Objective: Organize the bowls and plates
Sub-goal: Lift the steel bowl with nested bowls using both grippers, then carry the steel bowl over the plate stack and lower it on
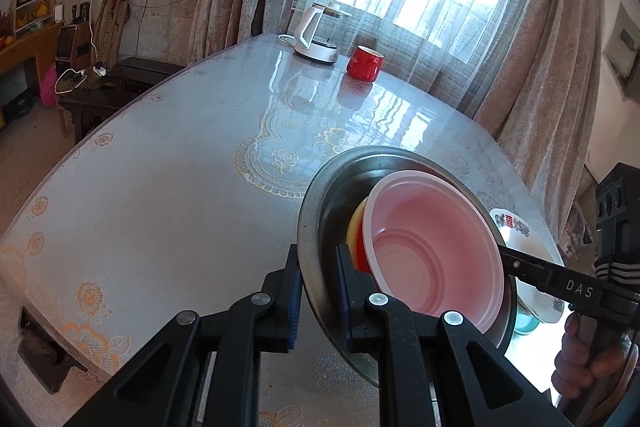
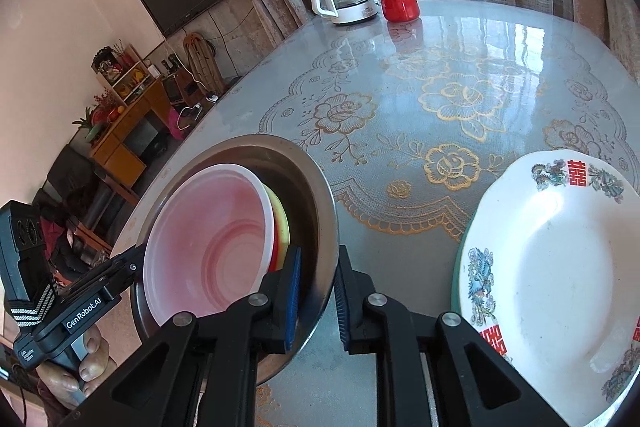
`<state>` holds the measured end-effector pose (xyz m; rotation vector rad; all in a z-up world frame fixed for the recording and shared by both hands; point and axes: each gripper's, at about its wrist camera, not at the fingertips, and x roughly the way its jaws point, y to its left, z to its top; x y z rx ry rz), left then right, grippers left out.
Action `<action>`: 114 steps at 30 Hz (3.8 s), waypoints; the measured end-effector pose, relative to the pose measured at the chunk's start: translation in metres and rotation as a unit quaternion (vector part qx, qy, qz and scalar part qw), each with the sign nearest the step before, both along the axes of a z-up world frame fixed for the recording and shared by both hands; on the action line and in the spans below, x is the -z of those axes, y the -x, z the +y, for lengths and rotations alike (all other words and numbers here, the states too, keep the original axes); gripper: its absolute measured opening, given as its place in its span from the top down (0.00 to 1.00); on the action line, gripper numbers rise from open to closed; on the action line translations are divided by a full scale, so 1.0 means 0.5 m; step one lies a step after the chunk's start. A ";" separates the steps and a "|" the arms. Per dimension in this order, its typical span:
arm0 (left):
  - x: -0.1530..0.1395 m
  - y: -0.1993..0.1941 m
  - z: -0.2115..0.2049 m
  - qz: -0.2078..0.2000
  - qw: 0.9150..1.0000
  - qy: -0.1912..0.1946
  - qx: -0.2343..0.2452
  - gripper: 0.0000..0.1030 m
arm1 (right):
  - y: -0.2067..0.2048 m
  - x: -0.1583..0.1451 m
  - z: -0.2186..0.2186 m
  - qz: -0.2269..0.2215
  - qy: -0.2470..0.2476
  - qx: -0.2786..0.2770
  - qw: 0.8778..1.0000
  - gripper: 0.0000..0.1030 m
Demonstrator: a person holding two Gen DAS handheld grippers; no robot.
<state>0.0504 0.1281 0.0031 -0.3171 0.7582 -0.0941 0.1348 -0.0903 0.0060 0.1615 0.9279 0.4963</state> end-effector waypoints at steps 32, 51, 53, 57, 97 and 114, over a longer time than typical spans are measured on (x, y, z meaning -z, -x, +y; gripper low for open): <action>-0.098 -0.070 -0.267 -0.025 0.988 -0.029 0.149 0.85 | 0.071 -0.077 -0.282 -0.058 -0.055 0.134 0.988 0.84; -0.106 -0.165 -0.406 0.003 0.979 -0.026 0.203 0.85 | 0.076 -0.085 -0.413 -0.065 -0.087 0.228 0.968 0.83; -0.099 -0.174 -0.419 0.011 0.979 -0.020 0.204 0.86 | 0.072 -0.079 -0.424 -0.061 -0.087 0.237 0.966 0.83; -0.079 -0.180 -0.437 0.027 0.977 -0.019 0.212 0.85 | 0.065 -0.061 -0.440 -0.048 -0.082 0.252 0.963 0.83; -0.002 -0.158 -0.460 0.055 0.975 -0.036 0.210 0.80 | 0.082 0.007 -0.468 -0.010 -0.049 0.273 0.961 0.76; -0.010 -0.139 -0.462 0.030 0.976 -0.054 0.207 0.77 | 0.095 0.013 -0.441 -0.024 -0.036 0.265 0.963 0.84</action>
